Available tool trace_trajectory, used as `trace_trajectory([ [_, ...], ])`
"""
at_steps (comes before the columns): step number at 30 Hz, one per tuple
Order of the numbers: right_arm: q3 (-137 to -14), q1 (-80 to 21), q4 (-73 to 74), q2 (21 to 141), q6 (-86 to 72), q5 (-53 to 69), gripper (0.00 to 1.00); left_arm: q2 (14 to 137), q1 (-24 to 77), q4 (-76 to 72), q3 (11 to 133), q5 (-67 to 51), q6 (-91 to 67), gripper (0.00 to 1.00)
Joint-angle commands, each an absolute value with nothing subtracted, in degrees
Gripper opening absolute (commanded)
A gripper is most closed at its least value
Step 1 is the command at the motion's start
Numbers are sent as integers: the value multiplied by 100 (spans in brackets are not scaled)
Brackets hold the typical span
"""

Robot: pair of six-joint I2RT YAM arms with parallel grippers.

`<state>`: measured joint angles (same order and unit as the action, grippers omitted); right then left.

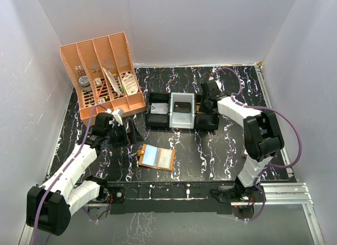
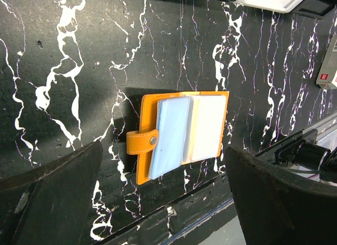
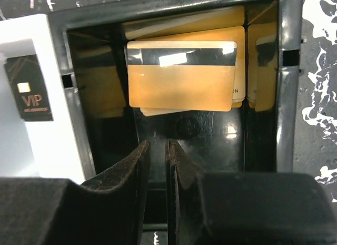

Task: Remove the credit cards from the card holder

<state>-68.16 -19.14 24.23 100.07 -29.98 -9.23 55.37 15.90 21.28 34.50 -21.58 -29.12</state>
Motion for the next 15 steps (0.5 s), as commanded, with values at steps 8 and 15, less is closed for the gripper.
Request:
trace_trajectory([
  [8, -7356, -1960, 2325, 10792, -2930, -1255, 17, 5395, 1573, 2217, 3584, -2257, -2901, 99],
  [15, -7562, -1960, 2268, 11012, -2896, -1686, 17, 5393, 1569, 2215, 3574, -2261, -2900, 99],
])
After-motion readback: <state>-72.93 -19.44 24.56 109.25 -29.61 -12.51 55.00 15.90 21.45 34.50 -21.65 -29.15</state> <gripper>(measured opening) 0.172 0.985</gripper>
